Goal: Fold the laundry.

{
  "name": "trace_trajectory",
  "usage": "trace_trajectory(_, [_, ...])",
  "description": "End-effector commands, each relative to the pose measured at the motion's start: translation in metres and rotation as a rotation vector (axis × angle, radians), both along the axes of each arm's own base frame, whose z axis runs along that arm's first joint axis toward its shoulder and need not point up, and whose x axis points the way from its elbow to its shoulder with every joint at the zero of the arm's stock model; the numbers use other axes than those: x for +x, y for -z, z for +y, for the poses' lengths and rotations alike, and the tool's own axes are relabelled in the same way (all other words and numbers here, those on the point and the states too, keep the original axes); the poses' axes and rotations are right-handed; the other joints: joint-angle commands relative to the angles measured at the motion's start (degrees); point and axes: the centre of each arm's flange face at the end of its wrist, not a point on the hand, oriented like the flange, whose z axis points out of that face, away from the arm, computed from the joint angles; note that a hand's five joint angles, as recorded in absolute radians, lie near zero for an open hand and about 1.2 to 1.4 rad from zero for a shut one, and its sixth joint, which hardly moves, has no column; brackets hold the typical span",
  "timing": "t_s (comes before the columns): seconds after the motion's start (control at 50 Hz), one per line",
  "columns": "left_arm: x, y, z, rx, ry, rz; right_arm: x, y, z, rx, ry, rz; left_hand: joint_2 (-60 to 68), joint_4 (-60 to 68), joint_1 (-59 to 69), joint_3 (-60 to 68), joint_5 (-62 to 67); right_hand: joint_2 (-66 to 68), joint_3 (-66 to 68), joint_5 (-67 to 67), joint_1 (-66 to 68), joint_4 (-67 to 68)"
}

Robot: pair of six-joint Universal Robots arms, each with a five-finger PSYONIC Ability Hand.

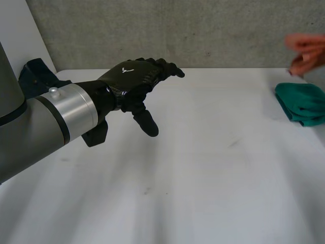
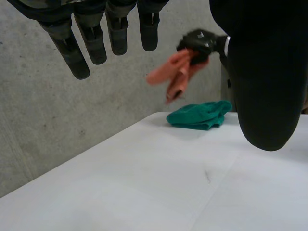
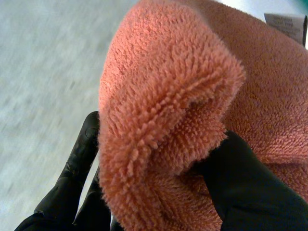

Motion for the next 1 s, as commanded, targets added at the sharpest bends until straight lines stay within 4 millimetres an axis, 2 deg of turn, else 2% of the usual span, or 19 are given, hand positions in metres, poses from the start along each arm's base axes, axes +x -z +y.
trace_trajectory(0.02, [-0.001, 0.001, 0.0, 0.001, 0.002, -0.001, -0.05, 0.085, 0.008, 0.234, -0.006, 0.01, 3.47, 3.47, 3.39, 4.35, 3.8, 12.8, 12.55, 15.92, 27.58, 11.69])
trace_trajectory(0.14, [-0.001, 0.003, 0.001, 0.006, 0.004, 0.001, -0.079, 0.118, 0.028, 0.329, 0.0, 0.089, 3.47, 3.47, 3.39, 4.35, 3.8, 12.8, 12.55, 15.92, 27.58, 11.69])
trace_trajectory(0.26, [-0.002, 0.002, 0.001, 0.01, 0.005, 0.009, -0.092, 0.111, 0.042, 0.337, -0.036, 0.151, 3.47, 3.47, 3.39, 4.35, 3.8, 12.8, 12.55, 15.92, 27.58, 11.69])
trace_trajectory(0.36, [-0.003, 0.002, 0.002, 0.01, 0.008, 0.009, -0.091, 0.103, 0.044, 0.328, -0.056, 0.162, 3.47, 3.47, 3.39, 4.35, 3.8, 12.7, 12.44, 15.82, 27.48, 11.58])
trace_trajectory(0.38, [-0.003, 0.002, 0.002, 0.01, 0.008, 0.009, -0.092, 0.103, 0.044, 0.331, -0.05, 0.16, 3.47, 3.47, 3.39, 4.35, 3.8, -3.13, -3.38, -0.01, 11.66, -4.24])
trace_trajectory(0.4, [-0.003, 0.002, 0.002, 0.01, 0.008, 0.009, -0.091, 0.103, 0.044, 0.338, -0.048, 0.156, 3.47, 3.47, 3.39, 4.35, 3.8, -29.26, -29.51, -26.14, -14.48, -30.38])
trace_trajectory(0.42, [-0.003, 0.002, 0.002, 0.008, 0.008, 0.009, -0.092, 0.097, 0.045, 0.346, -0.038, 0.15, 3.47, 3.47, 3.39, 4.35, 3.8, -57.2, -57.45, -54.08, -42.42, -58.31])
trace_trajectory(0.46, [-0.002, 0.002, 0.002, 0.007, 0.008, 0.01, -0.093, 0.087, 0.047, 0.35, -0.018, 0.148, 3.47, 3.47, 3.39, 4.35, 3.8, -57.2, -57.45, -54.08, -42.42, -58.31])
trace_trajectory(0.48, [-0.002, 0.002, 0.002, 0.008, 0.008, 0.009, -0.098, 0.071, 0.048, 0.346, 0.026, 0.149, 3.47, 3.47, 3.39, 4.35, 3.8, -57.2, -57.45, -54.08, -42.42, -58.31])
trace_trajectory(0.52, [-0.002, 0.002, 0.002, 0.008, 0.008, 0.009, -0.105, 0.058, 0.049, 0.344, 0.081, 0.147, 3.47, 3.47, 3.39, 4.35, 3.8, -57.2, -57.45, -54.08, -42.42, -58.31])
trace_trajectory(0.62, [-0.001, 0.0, 0.001, 0.002, 0.003, 0.013, -0.133, 0.017, 0.053, 0.312, 0.327, 0.165, 3.47, 3.47, 3.39, 4.35, 3.8, -57.2, -57.45, -54.08, -42.42, -58.31])
trace_trajectory(0.68, [-0.001, 0.0, 0.0, 0.002, 0.002, 0.013, -0.139, 0.004, 0.054, 0.307, 0.429, 0.194, 3.47, 3.47, 3.39, 4.35, 3.8, -57.2, -57.45, -54.08, -42.42, -58.31])
trace_trajectory(0.76, [-0.001, -0.002, 0.0, -0.005, 0.0, 0.017, -0.148, -0.035, 0.06, 0.246, 0.617, 0.267, 3.3, 3.3, 3.23, 4.18, 3.63, -57.2, -57.45, -54.08, -42.42, -58.31])
trace_trajectory(0.8, [0.0, -0.004, 0.001, -0.01, 0.0, 0.02, -0.139, -0.06, 0.064, 0.192, 0.679, 0.28, 3.3, 3.3, 3.23, 4.18, 3.63, -57.2, -57.45, -54.08, -42.42, -58.31])
trace_trajectory(0.84, [0.001, -0.008, 0.001, -0.02, -0.001, 0.025, -0.115, -0.076, 0.064, 0.146, 0.647, 0.266, 2.96, 2.96, 2.89, 3.84, 3.3, -57.2, -57.45, -54.08, -42.42, -58.31])
trace_trajectory(0.86, [0.001, -0.009, 0.001, -0.022, -0.003, 0.027, -0.081, -0.085, 0.063, 0.105, 0.567, 0.233, 2.96, 2.96, 2.89, 3.84, 3.29, -57.2, -57.45, -54.08, -42.42, -58.31])
trace_trajectory(0.92, [0.002, -0.013, 0.0, -0.046, -0.015, 0.039, -0.028, -0.099, 0.068, 0.056, 0.427, 0.157, 2.29, 2.29, 2.22, 3.17, 2.62, -57.2, -57.45, -54.08, -42.42, -58.31])
trace_trajectory(0.94, [0.003, -0.014, -0.001, -0.054, -0.021, 0.043, 0.0, -0.104, 0.076, 0.053, 0.343, 0.097, 2.29, 2.29, 2.22, 3.17, 2.62, -57.2, -57.45, -54.08, -42.42, -58.31])
trace_trajectory(1.0, [0.01, -0.021, -0.011, -0.099, -0.076, 0.063, 0.037, -0.111, 0.095, 0.071, 0.227, 0.014, 1.12, 1.12, 1.04, 2.0, 1.45, -57.2, -57.45, -54.08, -42.42, -58.31])
